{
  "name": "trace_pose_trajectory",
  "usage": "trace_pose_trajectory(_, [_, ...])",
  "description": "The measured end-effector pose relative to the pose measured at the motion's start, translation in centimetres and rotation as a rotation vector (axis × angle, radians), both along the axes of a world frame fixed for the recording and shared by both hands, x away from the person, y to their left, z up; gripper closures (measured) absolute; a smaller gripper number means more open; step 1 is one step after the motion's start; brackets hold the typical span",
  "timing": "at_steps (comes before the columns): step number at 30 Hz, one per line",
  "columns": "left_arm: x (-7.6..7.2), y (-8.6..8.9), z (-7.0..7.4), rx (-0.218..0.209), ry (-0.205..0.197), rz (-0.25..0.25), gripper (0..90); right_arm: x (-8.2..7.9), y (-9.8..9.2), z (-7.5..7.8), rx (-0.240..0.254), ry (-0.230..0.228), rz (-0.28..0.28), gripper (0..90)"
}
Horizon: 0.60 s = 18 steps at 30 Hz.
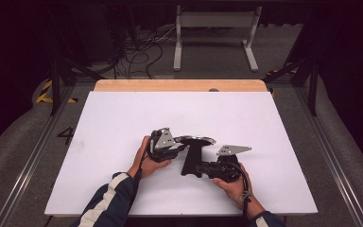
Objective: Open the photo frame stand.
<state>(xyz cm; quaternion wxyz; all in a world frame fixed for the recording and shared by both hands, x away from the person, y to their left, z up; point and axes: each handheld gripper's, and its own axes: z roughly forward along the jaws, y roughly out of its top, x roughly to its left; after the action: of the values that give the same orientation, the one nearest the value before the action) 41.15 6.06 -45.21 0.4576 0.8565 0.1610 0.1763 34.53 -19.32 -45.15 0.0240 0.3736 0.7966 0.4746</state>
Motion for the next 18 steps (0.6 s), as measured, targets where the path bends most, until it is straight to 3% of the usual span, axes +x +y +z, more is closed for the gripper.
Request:
trace_pose_trajectory(6, [-0.8,0.2,0.2,0.054,-0.037,0.004,73.4,-0.3,-0.3,0.1,0.003,0.004,-0.015,75.9])
trace_pose_trajectory(14, [-1.3,0.7,0.3,0.066,-0.046,0.007,75.2,-0.7,-0.2,0.3,-0.029,-0.022,-0.028,72.8])
trace_pose_trajectory(17, [-1.5,0.7,0.2,0.049,-0.036,0.019,74.7,-0.8,-0.8,1.0,-0.013,-0.052,-0.049,69.5])
trace_pose_trajectory(18, [-1.5,0.7,0.3,0.043,-0.032,0.019,72.8,-1.2,-1.3,1.7,-0.018,-0.09,-0.068,71.5])
